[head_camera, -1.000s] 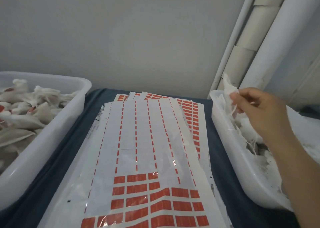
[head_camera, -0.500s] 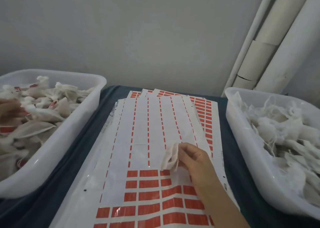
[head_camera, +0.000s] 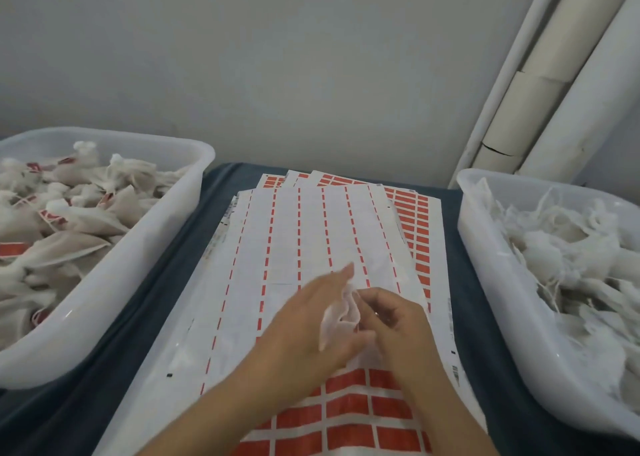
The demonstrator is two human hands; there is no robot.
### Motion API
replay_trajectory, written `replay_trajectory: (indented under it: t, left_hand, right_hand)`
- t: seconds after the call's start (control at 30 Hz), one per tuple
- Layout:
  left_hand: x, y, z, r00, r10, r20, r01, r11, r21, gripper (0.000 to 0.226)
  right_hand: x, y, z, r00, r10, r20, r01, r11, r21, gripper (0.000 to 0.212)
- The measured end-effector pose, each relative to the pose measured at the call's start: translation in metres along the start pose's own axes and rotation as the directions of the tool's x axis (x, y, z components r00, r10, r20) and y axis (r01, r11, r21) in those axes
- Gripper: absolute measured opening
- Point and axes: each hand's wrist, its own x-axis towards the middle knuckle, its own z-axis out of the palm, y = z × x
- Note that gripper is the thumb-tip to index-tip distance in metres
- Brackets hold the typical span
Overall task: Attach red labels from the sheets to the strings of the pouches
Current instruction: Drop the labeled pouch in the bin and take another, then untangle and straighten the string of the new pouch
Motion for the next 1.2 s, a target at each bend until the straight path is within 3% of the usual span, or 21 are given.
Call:
replay_trajectory:
  t: [0.07,0.2,0.33,0.43,0.5,0.6,0.73,0.8,0.87,0.9,0.97,1.0,1.03,1.1,1.2]
  left_hand:
    - [0.007,0.004,0.024,0.999,0.013,0.035,-0.013,1.0,0.001,0.049]
    - [0.015,-0.027,0.016,0.982,-0.108,-0.152,0.082,0.982,-0.173,0.023]
    - [0.011,-0.035,0.013,0.982,-0.138,-0.13,0.097,0.955,-0.28,0.002]
    - [0.009,-0.033,0.014,0.98,-0.106,-0.167,0.054,0.956,-0.288,0.008]
    - [0.008,-0.03,0.013,0.968,-0.131,-0.212,0.051,0.937,-0.345,0.022]
    - [0.008,-0.026,0.011,0.961,-0.16,-0.226,0.045,0.896,-0.443,0.028]
    - [0.009,-0.028,0.012,0.967,-0.172,-0.189,0.088,0.917,-0.389,0.025]
    - [0.006,-0.03,0.013,0.952,-0.131,-0.278,0.049,0.958,-0.283,0.025]
    - [0.004,-0.032,0.011,0.932,-0.103,-0.349,-0.017,0.945,-0.327,0.023]
    - [0.002,-0.032,0.01,0.954,-0.12,-0.277,-0.011,0.904,-0.428,0.032]
    - [0.0,-0.023,0.006,0.981,-0.131,0.144,0.193,0.761,-0.62,0.054]
    - [0.001,-0.022,0.006,0.937,-0.122,0.329,0.313,0.714,-0.627,0.059]
    - [0.003,-0.024,0.008,0.901,-0.133,0.413,0.389,0.669,-0.634,0.06]
    - [0.009,-0.028,0.008,0.888,-0.208,0.409,0.456,0.494,-0.74,0.06]
    - [0.011,-0.038,0.0,0.9,-0.259,0.351,0.382,0.083,-0.92,0.042]
  right_hand:
    - [0.0,0.005,-0.003,0.999,-0.035,-0.022,0.033,0.995,-0.094,0.013]
    - [0.004,0.008,-0.012,0.993,-0.113,-0.028,0.1,0.948,-0.301,0.005]
    - [0.004,0.005,-0.014,0.985,-0.17,-0.014,0.154,0.923,-0.353,0.005]
    - [0.001,-0.002,-0.013,0.981,-0.196,-0.013,0.182,0.935,-0.303,0.005]
    - [0.0,-0.004,-0.017,0.978,-0.166,-0.129,0.134,0.965,-0.227,0.003]
    - [0.002,-0.002,-0.025,0.959,-0.015,-0.284,0.017,1.0,0.003,0.025]
    - [0.002,-0.001,-0.021,0.972,0.102,-0.211,-0.08,0.991,0.109,0.024]
    - [0.002,-0.001,-0.021,0.974,0.133,-0.186,-0.099,0.979,0.179,0.023]
    - [0.001,-0.003,-0.022,0.976,0.131,-0.173,-0.089,0.969,0.23,0.022]
    - [0.001,-0.004,-0.022,0.98,0.119,-0.16,-0.078,0.966,0.245,0.021]
    - [0.0,-0.007,-0.02,0.99,0.067,-0.124,-0.034,0.968,0.249,0.018]
    - [-0.001,-0.008,-0.019,0.994,0.032,-0.101,-0.006,0.968,0.252,0.016]
    - [-0.002,-0.01,-0.017,0.998,-0.008,-0.063,0.024,0.966,0.257,0.016]
    - [-0.004,-0.015,-0.014,0.99,-0.105,0.099,0.077,0.965,0.251,0.017]
    - [-0.009,-0.016,-0.003,0.912,-0.138,0.385,0.085,0.985,0.153,0.01]
